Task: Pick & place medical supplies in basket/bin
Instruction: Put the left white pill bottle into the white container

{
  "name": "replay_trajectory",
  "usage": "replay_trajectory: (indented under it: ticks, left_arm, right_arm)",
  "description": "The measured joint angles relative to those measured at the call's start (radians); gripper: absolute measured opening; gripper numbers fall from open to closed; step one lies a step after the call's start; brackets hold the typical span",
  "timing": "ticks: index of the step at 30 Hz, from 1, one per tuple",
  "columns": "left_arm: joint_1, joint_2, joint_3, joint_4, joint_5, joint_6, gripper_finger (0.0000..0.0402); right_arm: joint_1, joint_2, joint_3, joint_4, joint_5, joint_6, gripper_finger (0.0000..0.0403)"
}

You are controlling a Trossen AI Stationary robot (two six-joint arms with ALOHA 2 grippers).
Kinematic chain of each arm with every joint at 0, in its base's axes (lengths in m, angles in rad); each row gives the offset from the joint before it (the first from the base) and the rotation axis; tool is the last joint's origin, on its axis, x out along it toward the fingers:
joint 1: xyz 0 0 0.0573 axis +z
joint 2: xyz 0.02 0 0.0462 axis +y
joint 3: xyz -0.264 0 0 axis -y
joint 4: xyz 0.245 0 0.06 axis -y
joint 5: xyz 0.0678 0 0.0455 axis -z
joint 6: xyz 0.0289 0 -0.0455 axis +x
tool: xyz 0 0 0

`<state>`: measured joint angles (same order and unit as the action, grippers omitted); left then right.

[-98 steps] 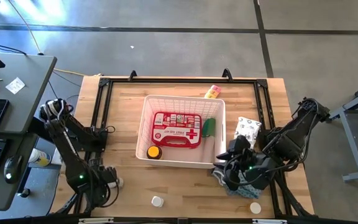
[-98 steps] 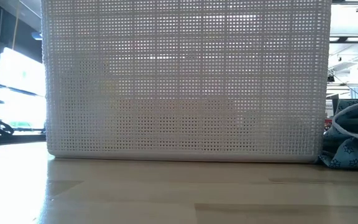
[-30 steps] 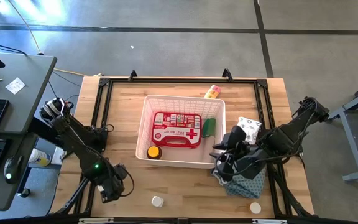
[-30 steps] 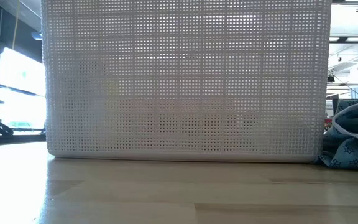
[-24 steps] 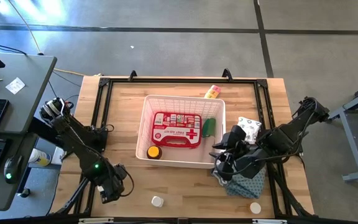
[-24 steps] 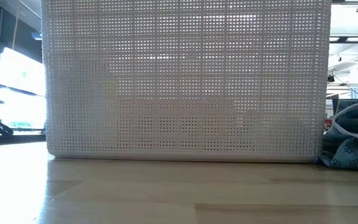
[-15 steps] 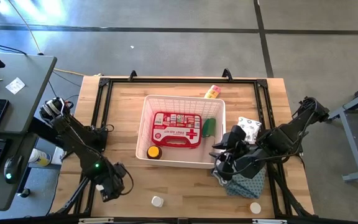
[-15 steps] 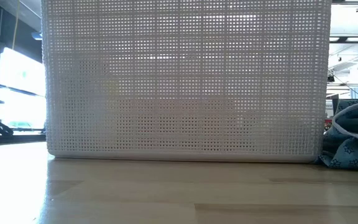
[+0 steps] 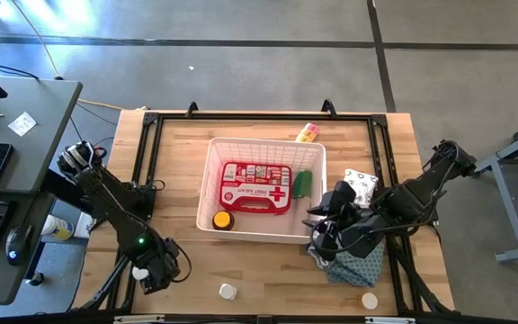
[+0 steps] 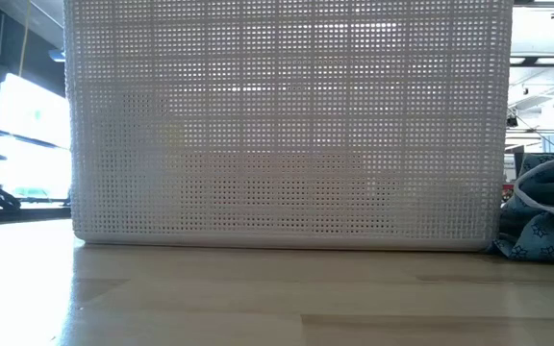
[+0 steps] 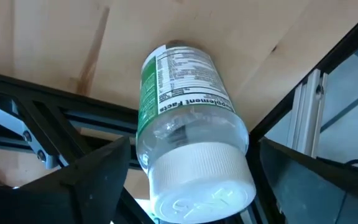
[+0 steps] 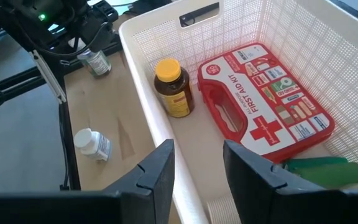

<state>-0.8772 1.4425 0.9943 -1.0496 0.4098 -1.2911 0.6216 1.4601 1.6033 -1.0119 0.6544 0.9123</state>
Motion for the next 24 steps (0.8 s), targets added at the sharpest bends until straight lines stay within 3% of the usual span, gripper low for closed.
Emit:
replay_trajectory:
  ticks: [9, 14, 24]
  left_arm:
    - [-0.001, 0.0, 0.0, -0.046, 0.077, 0.004, 0.0387]
    - [-0.023, 0.0, 0.0, -0.047, 0.03, 0.027, 0.0397]
    - [-0.027, -0.001, 0.0, -0.03, -0.001, 0.027, 0.0369]
  right_arm:
    - [0.0, 0.0, 0.0, 0.0, 0.021, 0.003, 0.0129]
    - [0.0, 0.0, 0.0, -0.001, 0.022, -0.002, 0.0129]
    - [0.0, 0.0, 0.0, -0.001, 0.01, -0.011, 0.0129]
